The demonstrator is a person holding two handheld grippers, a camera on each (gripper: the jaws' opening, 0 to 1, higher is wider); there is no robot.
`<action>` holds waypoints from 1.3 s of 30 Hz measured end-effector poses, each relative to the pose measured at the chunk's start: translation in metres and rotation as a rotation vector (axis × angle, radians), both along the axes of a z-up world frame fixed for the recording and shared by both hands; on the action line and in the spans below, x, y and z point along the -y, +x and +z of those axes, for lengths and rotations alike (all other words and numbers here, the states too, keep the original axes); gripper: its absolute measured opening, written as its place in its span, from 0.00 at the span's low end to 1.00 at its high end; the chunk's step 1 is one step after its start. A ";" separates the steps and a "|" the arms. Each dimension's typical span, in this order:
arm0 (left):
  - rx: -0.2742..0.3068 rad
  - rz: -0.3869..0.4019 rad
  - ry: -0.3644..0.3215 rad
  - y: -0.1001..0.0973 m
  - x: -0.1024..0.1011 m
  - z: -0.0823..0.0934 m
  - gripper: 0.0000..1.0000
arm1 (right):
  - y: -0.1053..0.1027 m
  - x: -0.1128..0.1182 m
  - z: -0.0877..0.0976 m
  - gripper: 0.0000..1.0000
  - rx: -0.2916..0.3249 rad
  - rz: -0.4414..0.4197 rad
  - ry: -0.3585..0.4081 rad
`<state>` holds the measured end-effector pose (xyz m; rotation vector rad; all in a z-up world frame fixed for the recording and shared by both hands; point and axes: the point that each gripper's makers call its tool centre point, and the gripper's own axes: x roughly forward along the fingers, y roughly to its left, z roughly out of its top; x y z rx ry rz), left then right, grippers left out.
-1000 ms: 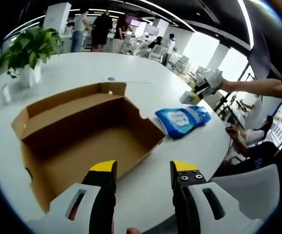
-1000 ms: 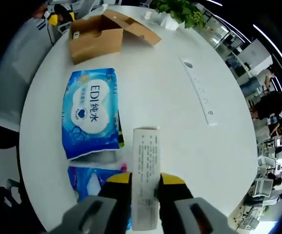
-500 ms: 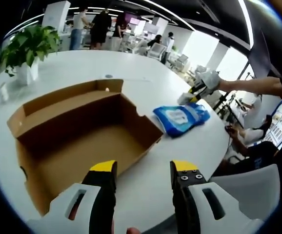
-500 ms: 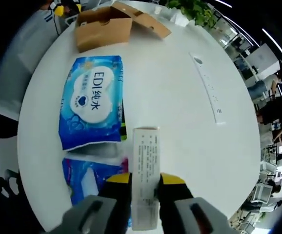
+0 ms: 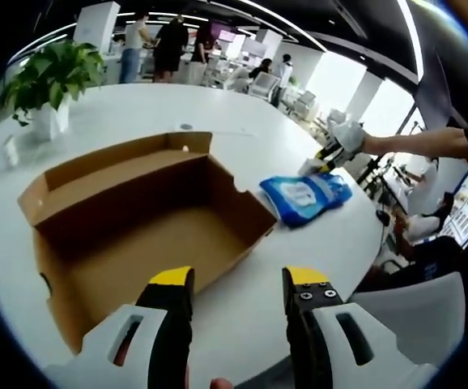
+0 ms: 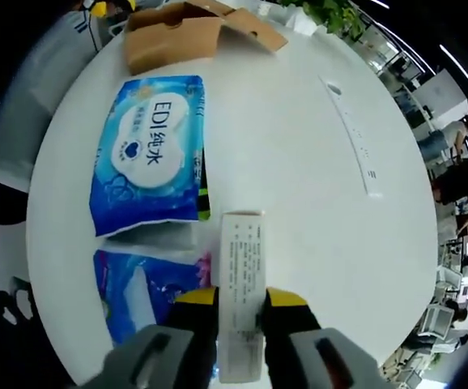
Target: Operate the shoe box by opening the lid, removing the specified soft item, and placing it in the target area until the item is outside and the box remains undamaged.
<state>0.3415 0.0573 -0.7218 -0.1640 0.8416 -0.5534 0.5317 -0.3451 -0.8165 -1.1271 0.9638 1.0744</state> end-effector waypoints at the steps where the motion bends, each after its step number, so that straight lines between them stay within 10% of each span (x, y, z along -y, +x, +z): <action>1: 0.001 0.001 0.000 0.000 0.000 0.000 0.44 | 0.000 0.001 -0.001 0.17 -0.003 -0.001 -0.003; 26: -0.002 0.000 0.000 0.002 0.001 -0.001 0.44 | 0.003 0.017 -0.013 0.18 -0.013 0.054 -0.079; 39: 0.005 0.005 -0.005 -0.001 -0.010 0.001 0.45 | 0.007 0.016 0.003 0.28 0.017 -0.059 -0.040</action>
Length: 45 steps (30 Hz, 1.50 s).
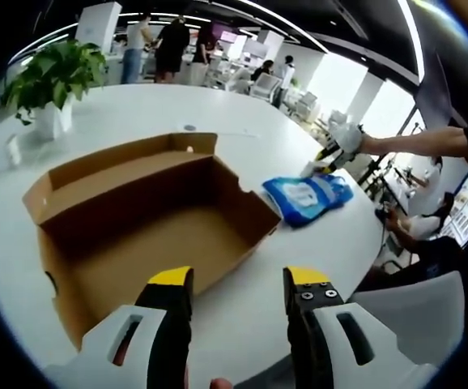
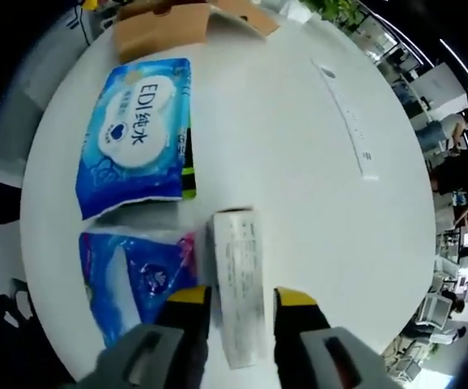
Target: Operate the shoe box by opening the lid, removing the specified soft item, and placing it in the target area until the item is outside and the box remains undamaged.
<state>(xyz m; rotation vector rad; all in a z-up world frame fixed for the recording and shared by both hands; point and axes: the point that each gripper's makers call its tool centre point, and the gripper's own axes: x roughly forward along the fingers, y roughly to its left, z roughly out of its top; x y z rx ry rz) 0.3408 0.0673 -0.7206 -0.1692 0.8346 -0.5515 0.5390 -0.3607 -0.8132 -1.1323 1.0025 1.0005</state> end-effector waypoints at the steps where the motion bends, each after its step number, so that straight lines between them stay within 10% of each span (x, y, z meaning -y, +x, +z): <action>1: 0.001 -0.001 -0.002 0.000 0.000 0.000 0.45 | -0.001 -0.001 0.002 0.29 0.000 -0.011 0.006; 21: 0.034 -0.001 -0.050 -0.013 -0.010 0.004 0.45 | -0.007 -0.004 0.045 0.37 0.068 -0.182 0.089; 45: 0.066 0.003 -0.072 -0.024 -0.047 0.015 0.44 | -0.028 -0.071 0.087 0.44 0.058 -0.611 0.569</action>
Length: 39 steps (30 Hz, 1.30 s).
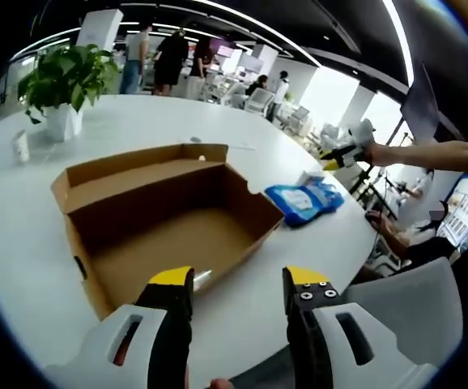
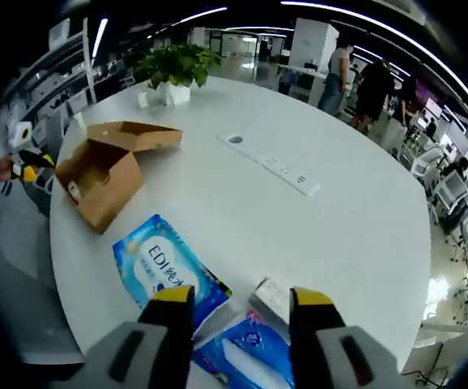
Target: Operate the shoe box by opening the lid, removing the specified soft item, and placing it in the target area until the item is outside and the box remains undamaged.
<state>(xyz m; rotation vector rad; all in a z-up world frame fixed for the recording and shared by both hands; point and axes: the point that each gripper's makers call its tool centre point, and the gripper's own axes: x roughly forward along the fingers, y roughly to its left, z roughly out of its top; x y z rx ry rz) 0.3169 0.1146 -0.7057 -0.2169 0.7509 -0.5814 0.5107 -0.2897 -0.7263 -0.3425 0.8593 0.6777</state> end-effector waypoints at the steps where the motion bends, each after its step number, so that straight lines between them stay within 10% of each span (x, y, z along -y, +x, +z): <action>1: 0.001 0.002 -0.006 0.000 -0.001 0.001 0.44 | 0.000 -0.003 0.002 0.44 0.002 -0.007 0.017; 20: 0.022 0.024 -0.025 0.001 -0.033 0.008 0.44 | -0.018 -0.091 0.038 0.49 0.084 -0.065 0.276; 39: 0.026 0.038 -0.021 -0.007 -0.056 0.007 0.44 | -0.061 -0.156 0.052 0.50 0.113 0.035 0.341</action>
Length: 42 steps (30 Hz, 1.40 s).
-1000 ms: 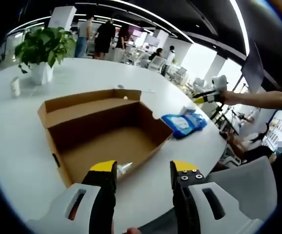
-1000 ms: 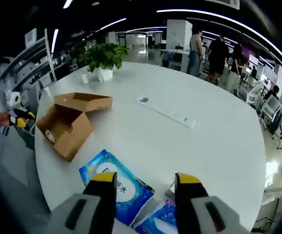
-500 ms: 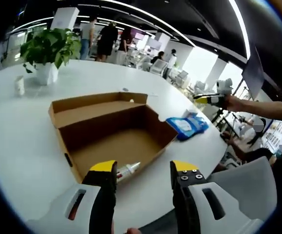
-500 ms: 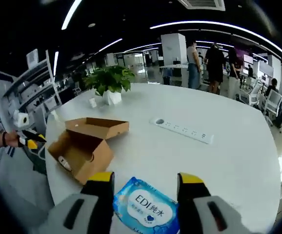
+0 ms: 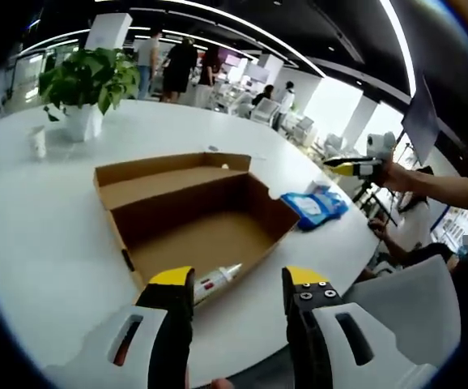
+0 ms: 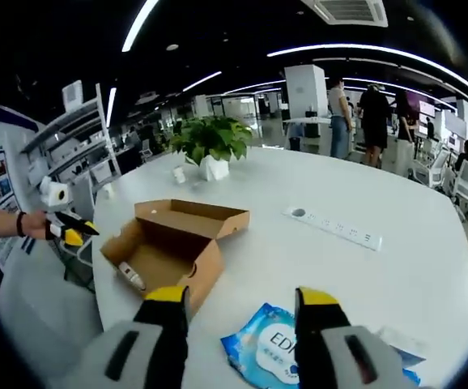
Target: Operate the shoe box by opening the lid, removing the specified soft item, and placing it in the target area until the item is outside and the box remains undamaged.
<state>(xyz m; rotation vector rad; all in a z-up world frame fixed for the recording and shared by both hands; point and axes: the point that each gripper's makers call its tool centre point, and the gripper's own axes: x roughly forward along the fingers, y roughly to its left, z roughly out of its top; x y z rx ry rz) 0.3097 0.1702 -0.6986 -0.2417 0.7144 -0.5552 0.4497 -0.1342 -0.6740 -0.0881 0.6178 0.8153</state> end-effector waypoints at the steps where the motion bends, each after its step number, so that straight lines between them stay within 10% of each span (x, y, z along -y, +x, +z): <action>1: 0.000 -0.001 0.001 0.000 0.000 0.000 0.44 | -0.002 -0.002 0.000 0.50 -0.001 0.002 0.005; 42: -0.065 -0.202 0.146 0.060 -0.003 -0.032 0.43 | -0.066 -0.043 -0.013 0.53 -0.032 -0.054 0.134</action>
